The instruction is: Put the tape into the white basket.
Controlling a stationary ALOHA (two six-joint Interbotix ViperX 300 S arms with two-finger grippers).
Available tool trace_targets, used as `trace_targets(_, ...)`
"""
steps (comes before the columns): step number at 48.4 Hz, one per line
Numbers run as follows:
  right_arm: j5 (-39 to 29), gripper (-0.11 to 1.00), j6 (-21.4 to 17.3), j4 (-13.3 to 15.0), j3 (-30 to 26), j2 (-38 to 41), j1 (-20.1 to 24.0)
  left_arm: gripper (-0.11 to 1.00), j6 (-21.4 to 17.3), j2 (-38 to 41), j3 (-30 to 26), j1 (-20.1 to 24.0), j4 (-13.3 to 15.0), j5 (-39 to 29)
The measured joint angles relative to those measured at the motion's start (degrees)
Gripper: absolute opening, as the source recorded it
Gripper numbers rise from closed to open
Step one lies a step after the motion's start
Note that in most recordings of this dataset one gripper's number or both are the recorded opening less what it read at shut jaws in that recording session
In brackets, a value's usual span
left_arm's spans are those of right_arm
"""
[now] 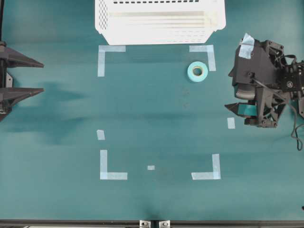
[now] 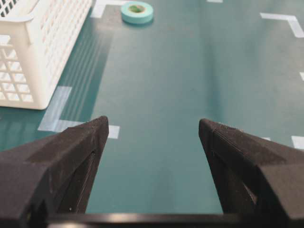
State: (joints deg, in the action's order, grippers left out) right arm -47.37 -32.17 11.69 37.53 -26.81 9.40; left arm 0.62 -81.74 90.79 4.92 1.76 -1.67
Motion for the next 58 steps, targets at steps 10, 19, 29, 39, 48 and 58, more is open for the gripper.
trace_targets(10, 1.41, 0.96, -5.89, 0.00, 0.00, 0.09, 0.00, 0.32, 0.00, 0.00, 0.00, 0.00, 0.09, 0.00)
trace_targets(19, 2.02, 0.96, -16.00, 0.00, 0.00, 1.14, -0.62, 0.32, 0.09, 0.00, 0.00, 0.00, 0.09, 0.00)
trace_targets(29, 2.72, 0.95, -25.58, 0.00, -0.35, 3.34, -0.88, 0.32, 0.00, 0.00, 0.00, 0.00, 0.00, 0.00)
trace_targets(39, 2.90, 0.91, -33.84, 0.00, -0.70, 4.48, -1.85, 0.32, 0.00, 0.00, 0.00, 0.00, 0.00, 0.00)
trace_targets(48, 2.72, 0.91, -39.29, -2.99, -0.70, 4.39, -2.90, 0.32, 0.00, 0.00, 0.00, 0.00, 0.09, 0.00)
trace_targets(58, -0.70, 0.90, -44.56, -5.01, -1.14, 4.57, -4.39, 0.32, 0.00, 0.00, 0.00, 0.00, 0.00, 0.00)
